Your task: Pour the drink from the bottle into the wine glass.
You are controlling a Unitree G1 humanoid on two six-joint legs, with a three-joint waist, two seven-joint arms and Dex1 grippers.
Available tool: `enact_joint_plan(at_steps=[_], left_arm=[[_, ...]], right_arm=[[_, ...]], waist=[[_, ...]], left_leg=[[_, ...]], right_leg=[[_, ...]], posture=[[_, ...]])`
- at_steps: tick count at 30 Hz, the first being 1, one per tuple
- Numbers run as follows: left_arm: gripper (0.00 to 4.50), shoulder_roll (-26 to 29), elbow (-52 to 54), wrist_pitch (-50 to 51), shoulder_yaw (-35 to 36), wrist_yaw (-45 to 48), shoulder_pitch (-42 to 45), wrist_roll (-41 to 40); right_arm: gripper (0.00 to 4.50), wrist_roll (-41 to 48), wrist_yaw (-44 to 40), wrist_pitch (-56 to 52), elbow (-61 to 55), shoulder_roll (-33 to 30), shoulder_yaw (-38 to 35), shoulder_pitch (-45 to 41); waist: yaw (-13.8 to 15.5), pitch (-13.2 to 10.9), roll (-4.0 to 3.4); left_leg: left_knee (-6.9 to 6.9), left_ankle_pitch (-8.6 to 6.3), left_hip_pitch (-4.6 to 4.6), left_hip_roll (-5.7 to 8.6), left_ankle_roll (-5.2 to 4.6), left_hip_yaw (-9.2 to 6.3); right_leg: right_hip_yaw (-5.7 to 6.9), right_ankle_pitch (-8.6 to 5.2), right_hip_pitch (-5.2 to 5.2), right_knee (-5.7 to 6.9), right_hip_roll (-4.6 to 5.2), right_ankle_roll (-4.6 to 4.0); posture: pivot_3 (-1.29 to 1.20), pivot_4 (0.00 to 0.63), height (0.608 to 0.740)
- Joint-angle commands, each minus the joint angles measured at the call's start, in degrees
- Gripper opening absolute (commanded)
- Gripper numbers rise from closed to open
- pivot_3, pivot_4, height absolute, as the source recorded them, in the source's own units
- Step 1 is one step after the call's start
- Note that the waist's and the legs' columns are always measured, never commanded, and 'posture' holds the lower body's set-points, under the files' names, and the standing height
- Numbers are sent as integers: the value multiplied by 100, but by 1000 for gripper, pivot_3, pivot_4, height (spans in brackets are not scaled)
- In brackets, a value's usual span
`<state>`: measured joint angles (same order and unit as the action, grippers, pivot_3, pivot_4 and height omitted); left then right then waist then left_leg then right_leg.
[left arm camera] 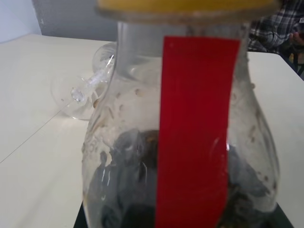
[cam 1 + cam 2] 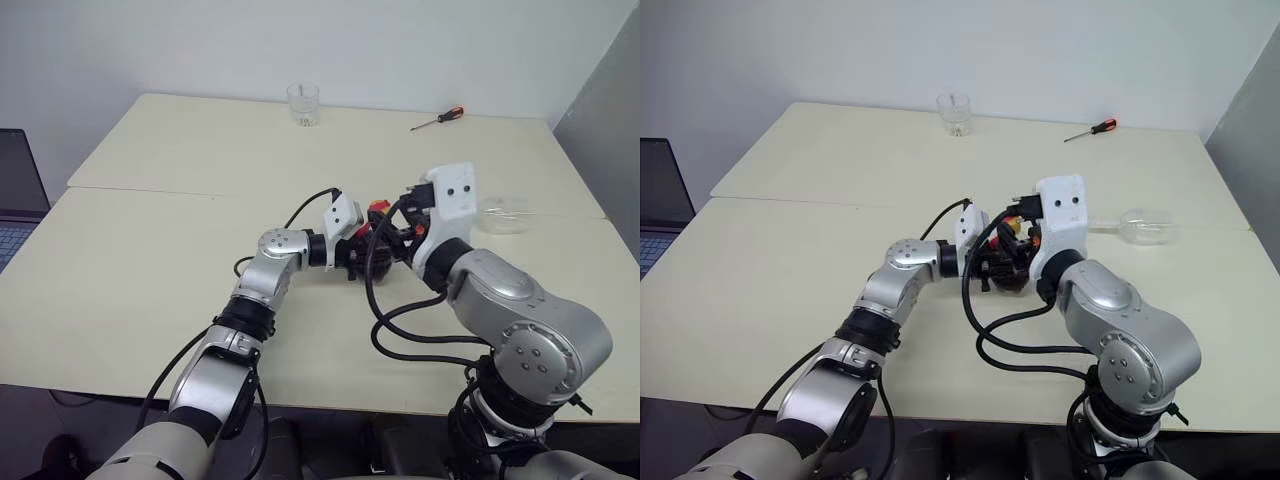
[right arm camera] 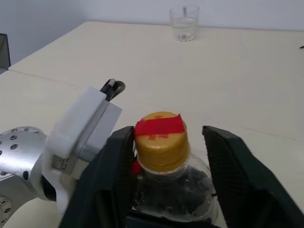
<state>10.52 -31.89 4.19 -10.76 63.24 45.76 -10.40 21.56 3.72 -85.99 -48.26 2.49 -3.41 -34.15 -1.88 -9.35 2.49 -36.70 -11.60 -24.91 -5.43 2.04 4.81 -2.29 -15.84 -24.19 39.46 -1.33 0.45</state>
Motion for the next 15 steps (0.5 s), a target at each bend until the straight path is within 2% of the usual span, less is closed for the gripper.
enact_joint_plan(at_steps=[1, 6, 8, 12, 15], left_arm=[[1447, 11, 163, -150, 85, 24, 182, -51], [1426, 37, 226, -123, 95, 24, 157, -57], [1425, 49, 268, -100, 97, 19, 146, -65], [1422, 86, 370, -53, 116, -10, 95, -81], [1420, 142, 638, 70, 102, -1, -47, -115]], right_arm=[[1273, -86, -36, 209, -54, -30, -55, 9], [1262, -91, -114, 328, 42, -80, -76, 4], [1262, 18, -412, 530, 149, -352, -209, -17], [1262, 534, -1559, 1291, 437, -1144, -511, -93], [1262, 977, -2819, 2070, 1096, -1975, -742, -144]], waist=[[0, 0, 0], [0, 0, 0], [1, 0, 0], [2, -1, 0], [2, -4, -2]], left_leg=[[0, 0, 0, 0, 0, 0], [0, 0, 0, 0, 0, 0], [0, 0, 0, 0, 0, 0], [0, 0, 0, 3, 0, 3], [2, 0, -1, 4, -1, 4]], right_leg=[[0, 0, 0, 0, 0, 0], [1, 0, 0, 0, 0, 0], [0, 0, 0, 0, 0, 0], [1, 0, 2, -5, 2, 0], [1, 0, 4, -12, 1, 0]], posture=[[0, 150, 740], [0, 150, 740], [0, 150, 740], [0, 150, 740], [0, 150, 740]])
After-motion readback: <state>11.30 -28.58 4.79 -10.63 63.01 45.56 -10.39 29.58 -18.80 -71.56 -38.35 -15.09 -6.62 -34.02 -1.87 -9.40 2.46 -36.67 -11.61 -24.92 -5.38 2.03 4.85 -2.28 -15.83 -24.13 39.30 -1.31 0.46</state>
